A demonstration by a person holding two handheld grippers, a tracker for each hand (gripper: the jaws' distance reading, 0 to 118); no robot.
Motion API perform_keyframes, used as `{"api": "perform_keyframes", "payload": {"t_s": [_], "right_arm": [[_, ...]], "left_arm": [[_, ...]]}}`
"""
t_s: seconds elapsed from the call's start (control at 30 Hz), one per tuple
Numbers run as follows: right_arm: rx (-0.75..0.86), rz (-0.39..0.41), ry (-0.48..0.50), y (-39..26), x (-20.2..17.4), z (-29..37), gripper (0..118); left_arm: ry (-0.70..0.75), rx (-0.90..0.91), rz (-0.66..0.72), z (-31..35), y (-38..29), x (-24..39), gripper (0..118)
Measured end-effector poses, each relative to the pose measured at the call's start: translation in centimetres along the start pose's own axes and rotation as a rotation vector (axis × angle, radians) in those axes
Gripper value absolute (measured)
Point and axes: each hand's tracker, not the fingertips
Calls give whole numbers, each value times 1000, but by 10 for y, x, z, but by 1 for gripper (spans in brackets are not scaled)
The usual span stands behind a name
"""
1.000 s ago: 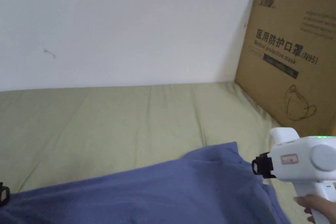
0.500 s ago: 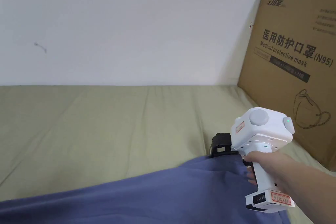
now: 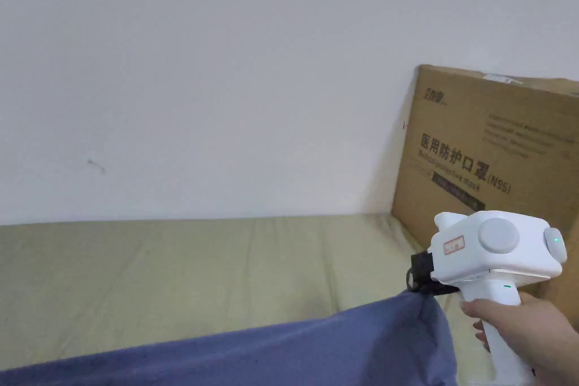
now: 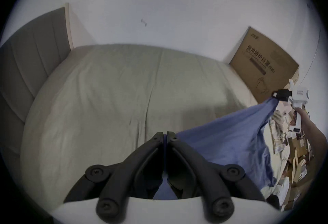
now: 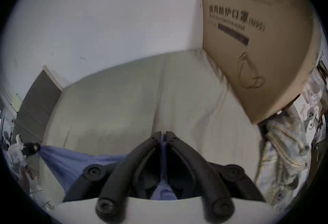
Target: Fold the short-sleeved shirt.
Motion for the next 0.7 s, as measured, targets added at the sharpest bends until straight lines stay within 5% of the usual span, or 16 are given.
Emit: {"api": "perform_keyframes", "payload": {"t_s": [0.37, 0.7], "right_arm": [[189, 39, 11, 24, -33, 227, 4], [367, 32, 11, 84, -70, 313, 4]], "left_arm": [[-47, 214, -77, 177, 75, 60, 1], [8, 377, -73, 248, 153, 72, 1]]}}
